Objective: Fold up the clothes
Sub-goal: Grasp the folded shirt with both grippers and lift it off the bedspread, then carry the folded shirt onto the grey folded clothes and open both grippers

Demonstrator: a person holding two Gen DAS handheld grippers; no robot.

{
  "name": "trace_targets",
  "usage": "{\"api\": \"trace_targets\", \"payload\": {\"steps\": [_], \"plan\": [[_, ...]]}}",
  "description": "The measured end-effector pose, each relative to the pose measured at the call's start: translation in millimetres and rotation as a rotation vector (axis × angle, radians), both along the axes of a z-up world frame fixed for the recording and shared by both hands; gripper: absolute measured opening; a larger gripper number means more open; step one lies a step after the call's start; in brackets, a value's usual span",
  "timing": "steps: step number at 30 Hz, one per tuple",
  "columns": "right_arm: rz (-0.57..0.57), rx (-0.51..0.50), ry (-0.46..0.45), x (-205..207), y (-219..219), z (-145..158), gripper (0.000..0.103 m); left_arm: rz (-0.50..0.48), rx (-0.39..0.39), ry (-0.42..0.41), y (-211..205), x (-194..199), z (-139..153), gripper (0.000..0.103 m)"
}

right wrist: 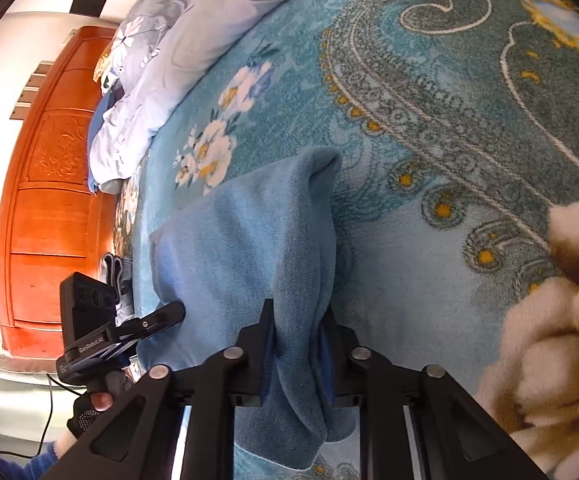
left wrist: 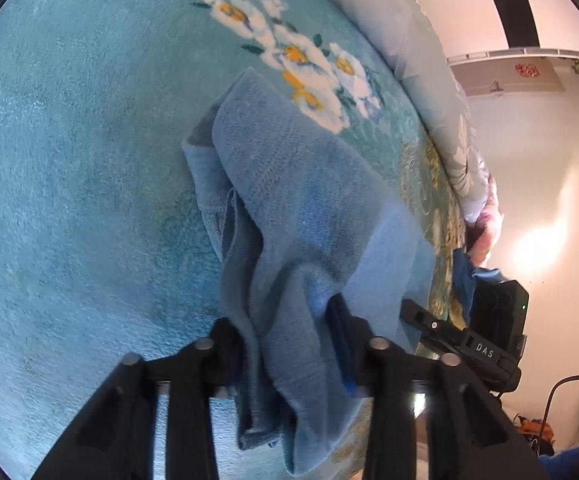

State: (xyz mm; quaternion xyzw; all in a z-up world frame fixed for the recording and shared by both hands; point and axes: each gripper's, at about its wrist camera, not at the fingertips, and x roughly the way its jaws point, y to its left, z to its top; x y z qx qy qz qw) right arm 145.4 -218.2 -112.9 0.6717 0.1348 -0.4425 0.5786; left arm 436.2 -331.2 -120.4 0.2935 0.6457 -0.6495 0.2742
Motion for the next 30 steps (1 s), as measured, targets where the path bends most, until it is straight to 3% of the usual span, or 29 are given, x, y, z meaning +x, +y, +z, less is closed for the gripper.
{"api": "trace_targets", "payload": {"steps": [10, 17, 22, 30], "plan": [[0.027, -0.057, 0.016, 4, 1, 28, 0.014, -0.073, -0.108, -0.065, 2, -7, 32, 0.023], [0.033, -0.101, 0.055, 19, 5, 52, 0.014, -0.101, -0.163, -0.05, -2, 9, 47, 0.023], [0.022, -0.127, 0.079, 52, 8, 65, 0.014, -0.118, -0.187, -0.035, -7, 49, 55, 0.023], [0.014, -0.169, 0.062, 158, 8, 74, 0.014, -0.137, -0.257, -0.083, -14, 156, 79, 0.023]]}}
